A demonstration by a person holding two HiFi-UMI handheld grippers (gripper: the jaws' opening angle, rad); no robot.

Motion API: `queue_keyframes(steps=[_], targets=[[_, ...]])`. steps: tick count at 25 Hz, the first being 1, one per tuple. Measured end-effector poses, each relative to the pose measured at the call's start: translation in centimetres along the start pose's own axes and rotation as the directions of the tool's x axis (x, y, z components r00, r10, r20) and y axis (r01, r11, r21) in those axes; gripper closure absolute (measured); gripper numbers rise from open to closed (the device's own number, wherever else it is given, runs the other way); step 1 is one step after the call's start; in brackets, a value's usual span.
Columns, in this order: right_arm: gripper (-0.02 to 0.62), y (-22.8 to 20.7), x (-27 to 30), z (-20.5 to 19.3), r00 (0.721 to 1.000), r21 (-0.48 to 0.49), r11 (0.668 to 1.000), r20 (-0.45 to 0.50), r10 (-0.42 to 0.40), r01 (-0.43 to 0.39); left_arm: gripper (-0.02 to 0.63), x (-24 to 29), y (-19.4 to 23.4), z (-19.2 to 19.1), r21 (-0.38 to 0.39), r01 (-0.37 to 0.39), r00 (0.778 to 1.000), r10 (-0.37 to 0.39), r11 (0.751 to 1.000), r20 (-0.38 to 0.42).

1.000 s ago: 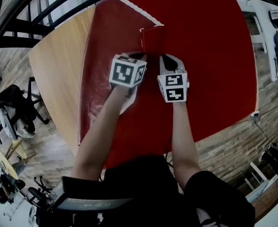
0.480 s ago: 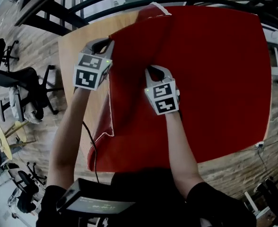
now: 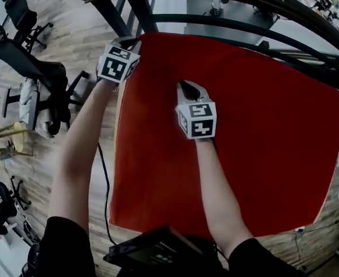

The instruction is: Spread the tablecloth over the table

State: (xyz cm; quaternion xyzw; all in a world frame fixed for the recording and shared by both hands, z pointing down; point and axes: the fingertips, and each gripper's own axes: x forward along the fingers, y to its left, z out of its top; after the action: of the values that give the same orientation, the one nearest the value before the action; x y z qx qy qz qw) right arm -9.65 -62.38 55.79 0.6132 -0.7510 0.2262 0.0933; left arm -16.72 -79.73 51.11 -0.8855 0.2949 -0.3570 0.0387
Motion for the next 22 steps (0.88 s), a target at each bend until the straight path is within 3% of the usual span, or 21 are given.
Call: queue_keyframes(steps=[3,7,9,10,11,12,14,16,18,19,22], targets=[[0.574,1.3,4.0,1.2,0.999,-0.007,0.999,0.009,0.037,-0.037,0.578,1.0,2.6,-2.7,0.003,0.018,1.0,-0.018,1.0,-0.011],[0.575,1.3,8.7,-0.6,0.992,-0.115,0.993,-0.126,-0.011,-0.004,0.558,3.3,5.5,-6.0,0.012,0.024,0.999,-0.024,1.0,-0.029],[0.575,0.8,9.8,-0.8,0.984,-0.164,0.986,-0.175,-0.042,0.013,0.586,4.5,6.9,-6.7,0.004,0.001,1.0,-0.001,1.0,-0.029],[0.575,0.6,10.2,-0.8,0.979,-0.178,0.984,-0.197,-0.054,0.019,0.57,4.9,7.8,-6.8,-0.022,-0.009,1.0,0.009,1.0,-0.026],[0.575,0.4,10.5,-0.7,0.975,-0.187,0.982,-0.214,-0.063,0.022,0.492,5.0,8.7,-6.9,-0.063,-0.014,1.0,0.013,0.998,-0.026],[0.575,0.5,10.6,-0.7,0.972,-0.197,0.98,-0.227,-0.068,0.022,0.463,4.8,9.5,-7.3,-0.108,-0.018,1.0,0.015,0.994,-0.027],[0.575,0.9,10.7,-1.0,0.967,-0.227,0.974,-0.244,-0.073,0.017,0.479,3.4,9.7,-8.3,-0.161,-0.002,1.0,0.001,0.987,-0.005],[0.575,1.4,10.7,-1.1,0.969,-0.246,0.969,-0.234,-0.073,0.013,0.484,0.8,6.9,-8.8,-0.157,0.066,0.997,-0.058,0.985,0.052],[0.575,1.4,9.5,-0.8,0.985,-0.224,0.974,-0.163,-0.065,0.028,0.557,-2.6,2.1,-9.5,-0.144,0.139,0.986,-0.123,0.98,0.115],[0.575,1.2,8.1,-0.7,0.992,-0.203,0.978,-0.107,-0.066,0.043,0.6,-4.3,-0.7,-9.8,-0.15,0.18,0.976,-0.158,0.972,0.147],[0.578,0.2,1.5,-1.8,0.995,-0.14,0.985,0.027,-0.097,0.1,0.6,-8.5,-8.6,-10.5,-0.196,0.312,0.935,-0.263,0.93,0.237]])
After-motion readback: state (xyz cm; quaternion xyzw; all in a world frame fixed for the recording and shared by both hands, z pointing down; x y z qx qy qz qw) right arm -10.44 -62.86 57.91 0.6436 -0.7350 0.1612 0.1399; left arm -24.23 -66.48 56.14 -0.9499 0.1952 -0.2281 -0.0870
